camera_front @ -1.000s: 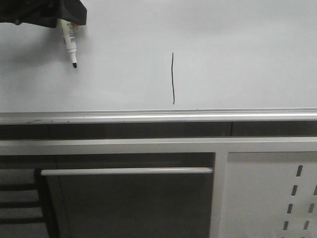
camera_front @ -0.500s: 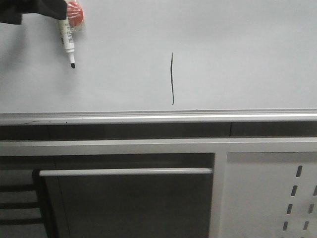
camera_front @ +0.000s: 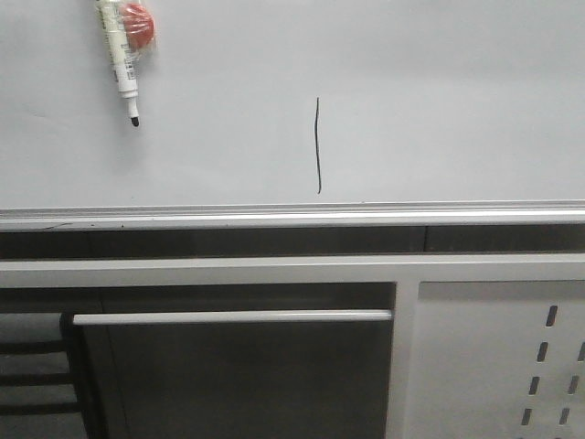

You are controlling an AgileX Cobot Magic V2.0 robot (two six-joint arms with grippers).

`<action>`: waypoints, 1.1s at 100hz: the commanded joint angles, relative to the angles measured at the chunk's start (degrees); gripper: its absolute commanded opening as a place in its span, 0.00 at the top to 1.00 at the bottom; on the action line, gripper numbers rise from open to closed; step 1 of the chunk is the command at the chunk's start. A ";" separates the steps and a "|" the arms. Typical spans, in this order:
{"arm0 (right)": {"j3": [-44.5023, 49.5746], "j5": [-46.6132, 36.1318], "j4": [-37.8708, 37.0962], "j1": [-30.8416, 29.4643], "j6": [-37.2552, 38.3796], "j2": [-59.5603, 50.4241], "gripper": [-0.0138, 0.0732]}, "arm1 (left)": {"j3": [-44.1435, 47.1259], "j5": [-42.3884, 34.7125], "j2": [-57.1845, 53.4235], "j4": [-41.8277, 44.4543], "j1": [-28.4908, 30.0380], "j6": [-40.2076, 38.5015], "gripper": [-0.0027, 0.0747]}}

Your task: Write number 1 on whiteboard

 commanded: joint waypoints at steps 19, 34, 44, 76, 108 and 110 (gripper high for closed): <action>18.74 -19.14 1.02 -0.29 -0.25 -21.80 0.90 | 6.37 2.78 -10.28 2.63 0.00 0.25 0.99; 28.60 -19.38 2.10 -0.29 -0.25 -32.85 0.90 | 11.74 2.88 -16.15 2.63 0.00 0.25 0.99; 32.68 -19.94 3.65 -0.29 -0.25 -38.31 0.90 | 13.74 2.75 -20.91 2.63 0.00 0.25 0.99; 37.01 -23.92 5.87 -0.29 -0.25 -42.35 0.90 | 16.00 -0.27 -27.01 0.62 0.00 0.25 0.99; 37.38 -23.92 6.92 -0.29 -0.25 -42.35 0.90 | 16.00 -0.16 -27.01 0.65 0.00 0.25 0.99; 37.38 -23.92 6.92 -0.29 -0.25 -42.35 0.90 | 16.00 -0.16 -27.01 0.65 0.00 0.25 0.99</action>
